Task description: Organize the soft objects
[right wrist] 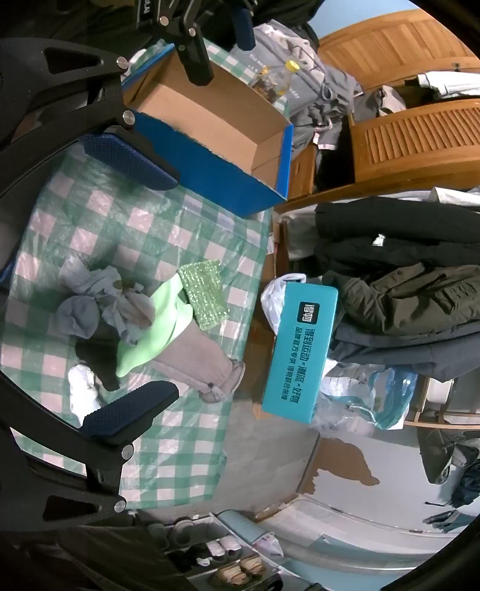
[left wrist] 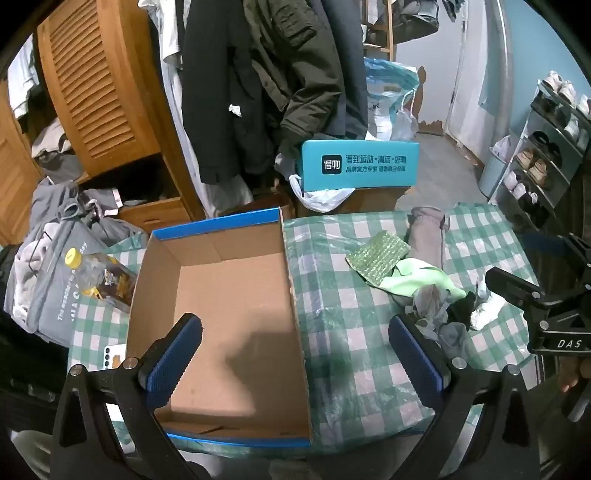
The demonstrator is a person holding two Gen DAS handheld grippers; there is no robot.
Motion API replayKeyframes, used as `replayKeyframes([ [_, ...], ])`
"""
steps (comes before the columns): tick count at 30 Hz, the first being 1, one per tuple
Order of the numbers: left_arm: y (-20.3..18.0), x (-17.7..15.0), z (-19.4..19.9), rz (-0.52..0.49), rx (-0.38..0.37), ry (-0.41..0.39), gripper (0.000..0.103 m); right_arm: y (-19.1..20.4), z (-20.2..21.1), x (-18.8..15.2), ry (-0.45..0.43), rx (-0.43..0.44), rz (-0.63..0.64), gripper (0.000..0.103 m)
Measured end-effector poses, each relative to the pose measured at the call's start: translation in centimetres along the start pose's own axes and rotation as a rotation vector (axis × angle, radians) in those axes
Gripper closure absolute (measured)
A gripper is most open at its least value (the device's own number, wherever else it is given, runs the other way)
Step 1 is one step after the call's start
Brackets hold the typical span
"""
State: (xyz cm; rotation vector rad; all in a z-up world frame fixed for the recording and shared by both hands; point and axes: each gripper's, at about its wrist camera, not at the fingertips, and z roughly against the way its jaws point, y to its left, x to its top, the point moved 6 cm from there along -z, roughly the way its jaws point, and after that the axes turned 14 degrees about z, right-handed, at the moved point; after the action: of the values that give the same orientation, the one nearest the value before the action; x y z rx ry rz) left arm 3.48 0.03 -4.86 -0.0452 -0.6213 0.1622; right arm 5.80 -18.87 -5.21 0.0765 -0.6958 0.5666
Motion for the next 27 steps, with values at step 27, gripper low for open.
replayKeyframes([
  [27,-0.1,-0.04,-0.02,0.001,0.0,-0.006,0.001,0.19,0.13,0.05,-0.002,0.0,0.001,0.001],
])
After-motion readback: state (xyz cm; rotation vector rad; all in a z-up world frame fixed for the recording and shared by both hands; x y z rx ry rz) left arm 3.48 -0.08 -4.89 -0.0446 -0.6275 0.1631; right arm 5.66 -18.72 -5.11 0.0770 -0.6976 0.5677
